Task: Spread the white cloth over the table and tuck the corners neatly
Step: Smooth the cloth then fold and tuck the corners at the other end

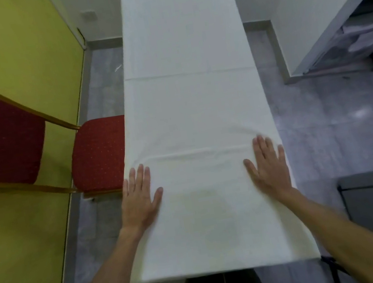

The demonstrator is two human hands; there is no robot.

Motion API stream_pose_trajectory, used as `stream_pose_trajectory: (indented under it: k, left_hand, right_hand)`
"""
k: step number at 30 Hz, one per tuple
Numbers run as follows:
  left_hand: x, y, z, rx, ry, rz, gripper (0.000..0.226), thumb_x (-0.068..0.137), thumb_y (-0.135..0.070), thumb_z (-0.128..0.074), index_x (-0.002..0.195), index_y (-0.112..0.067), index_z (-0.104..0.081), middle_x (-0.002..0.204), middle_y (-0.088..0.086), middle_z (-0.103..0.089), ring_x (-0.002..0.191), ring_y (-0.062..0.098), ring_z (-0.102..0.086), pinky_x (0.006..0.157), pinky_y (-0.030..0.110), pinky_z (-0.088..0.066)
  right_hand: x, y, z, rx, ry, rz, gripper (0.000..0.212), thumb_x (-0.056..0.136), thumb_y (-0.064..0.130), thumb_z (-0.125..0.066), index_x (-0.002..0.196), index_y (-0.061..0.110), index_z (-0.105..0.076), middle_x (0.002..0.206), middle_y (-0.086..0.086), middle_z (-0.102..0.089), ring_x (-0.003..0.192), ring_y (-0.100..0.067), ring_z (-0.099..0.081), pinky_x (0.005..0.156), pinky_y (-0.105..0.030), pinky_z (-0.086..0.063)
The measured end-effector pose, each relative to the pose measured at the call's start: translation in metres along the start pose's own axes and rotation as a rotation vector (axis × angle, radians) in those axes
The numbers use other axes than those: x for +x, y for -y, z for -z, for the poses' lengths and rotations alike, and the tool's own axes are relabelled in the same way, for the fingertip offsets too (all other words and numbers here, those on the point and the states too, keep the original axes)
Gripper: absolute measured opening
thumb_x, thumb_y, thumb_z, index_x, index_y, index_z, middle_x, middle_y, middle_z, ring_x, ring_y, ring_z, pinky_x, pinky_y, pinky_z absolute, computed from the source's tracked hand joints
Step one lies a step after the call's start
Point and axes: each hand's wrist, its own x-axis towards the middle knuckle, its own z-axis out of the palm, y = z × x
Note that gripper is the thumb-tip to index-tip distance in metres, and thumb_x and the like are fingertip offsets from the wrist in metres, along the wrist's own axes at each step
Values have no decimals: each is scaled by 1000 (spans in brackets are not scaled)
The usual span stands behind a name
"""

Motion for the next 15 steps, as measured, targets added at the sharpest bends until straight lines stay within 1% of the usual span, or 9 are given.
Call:
stream_pose_trajectory:
  k: [2, 4, 5, 6, 8, 9, 10, 12, 15]
  left_hand:
    - [-7, 19, 6, -33, 5, 180, 77, 96, -59, -21, 156, -12, -11, 164, 10, -7, 151, 34, -2, 120, 56, -10]
    - [-2, 16, 10, -44, -49, 288, 78, 95, -56, -22, 153, -3, -19, 160, 20, -17, 149, 39, -7, 120, 58, -9]
    - [7, 4, 12, -47, -77, 253, 76, 96, -52, -26, 152, -1, -21, 160, 21, -18, 149, 39, -7, 120, 57, -7]
    - [20, -13, 10, -58, -87, 152, 73, 97, -48, -29, 151, -1, -22, 160, 20, -18, 150, 38, -6, 121, 54, -6]
    - [53, -60, 4, -86, -63, -124, 66, 99, -40, -31, 151, -1, -24, 160, 17, -19, 150, 35, -11, 121, 52, -14]
    - [70, -84, 1, -94, -43, -217, 63, 99, -37, -30, 150, 0, -26, 160, 17, -21, 150, 34, -13, 120, 52, -19]
    - [86, -104, -3, -97, -28, -261, 62, 100, -35, -28, 151, 0, -26, 160, 16, -22, 150, 33, -14, 119, 52, -22]
    - [110, -124, -5, -98, -18, -228, 60, 101, -35, -23, 152, -4, -23, 161, 12, -20, 151, 28, -11, 121, 48, -18]
    - [120, -117, -7, -49, -36, -196, 63, 100, -41, -25, 154, -7, -22, 162, 9, -17, 151, 25, -9, 123, 45, -14]
  right_hand:
    - [-3, -23, 8, 43, -10, -169, 79, 98, 58, -22, 156, 5, -20, 164, -14, -19, 151, -34, -18, 120, -59, -7]
    - [1, -17, 13, 89, -62, -277, 78, 99, 54, -22, 151, -5, -26, 158, -26, -28, 146, -45, -25, 117, -65, -16]
    - [6, -4, 13, 107, -84, -257, 76, 100, 50, -23, 150, -7, -28, 156, -29, -30, 144, -46, -28, 117, -65, -19]
    - [13, 13, 11, 119, -92, -186, 73, 101, 46, -25, 150, -8, -28, 156, -29, -30, 144, -46, -28, 118, -62, -19]
    - [28, 60, 5, 136, -54, 1, 68, 101, 39, -28, 149, -7, -31, 156, -28, -31, 145, -45, -30, 119, -59, -21]
    - [36, 84, 1, 131, -43, 77, 65, 101, 37, -28, 149, -6, -33, 156, -26, -32, 145, -43, -31, 118, -59, -24]
    - [45, 104, -3, 129, -40, 133, 63, 101, 36, -27, 150, -4, -32, 158, -23, -30, 147, -40, -28, 119, -58, -23]
    - [62, 126, -7, 148, 6, 151, 63, 103, 37, -19, 155, 2, -24, 164, -16, -20, 153, -32, -14, 124, -53, -12]
    - [79, 111, -8, 92, -6, 90, 70, 103, 51, -17, 158, 7, -15, 167, -10, -10, 154, -27, -6, 124, -50, -4]
